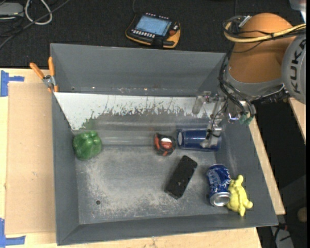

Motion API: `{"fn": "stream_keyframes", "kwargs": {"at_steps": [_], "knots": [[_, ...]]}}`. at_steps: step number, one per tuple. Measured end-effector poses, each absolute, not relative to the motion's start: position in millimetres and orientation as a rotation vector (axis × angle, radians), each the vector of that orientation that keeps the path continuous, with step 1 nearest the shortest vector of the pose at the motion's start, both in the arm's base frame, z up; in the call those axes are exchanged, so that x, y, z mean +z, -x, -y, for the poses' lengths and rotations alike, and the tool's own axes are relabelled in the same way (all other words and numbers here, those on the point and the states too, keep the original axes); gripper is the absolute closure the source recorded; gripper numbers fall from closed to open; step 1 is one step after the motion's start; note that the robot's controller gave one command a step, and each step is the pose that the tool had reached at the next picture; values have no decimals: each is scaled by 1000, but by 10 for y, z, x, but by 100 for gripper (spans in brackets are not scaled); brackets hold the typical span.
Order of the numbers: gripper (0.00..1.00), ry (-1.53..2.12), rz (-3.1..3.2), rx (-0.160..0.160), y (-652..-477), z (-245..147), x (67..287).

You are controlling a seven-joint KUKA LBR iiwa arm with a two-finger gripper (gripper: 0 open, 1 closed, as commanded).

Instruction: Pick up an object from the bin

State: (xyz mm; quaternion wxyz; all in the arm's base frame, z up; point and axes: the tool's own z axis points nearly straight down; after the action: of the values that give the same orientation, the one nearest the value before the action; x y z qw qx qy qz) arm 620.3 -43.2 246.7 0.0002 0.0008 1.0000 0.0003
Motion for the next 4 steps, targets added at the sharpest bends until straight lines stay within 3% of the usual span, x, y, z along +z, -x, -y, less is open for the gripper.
{"fn": "stream_keyframes", "kwargs": {"at_steps": [1,2,3,4], "knots": [[0,66,-3141,3,-6118,1063,1110],[0,-80,-3131,3,-6088,966,1518],[0,353,-3113,7,-5805,590,1003],[0,-451,-3068,13,-6171,935,778]]}}
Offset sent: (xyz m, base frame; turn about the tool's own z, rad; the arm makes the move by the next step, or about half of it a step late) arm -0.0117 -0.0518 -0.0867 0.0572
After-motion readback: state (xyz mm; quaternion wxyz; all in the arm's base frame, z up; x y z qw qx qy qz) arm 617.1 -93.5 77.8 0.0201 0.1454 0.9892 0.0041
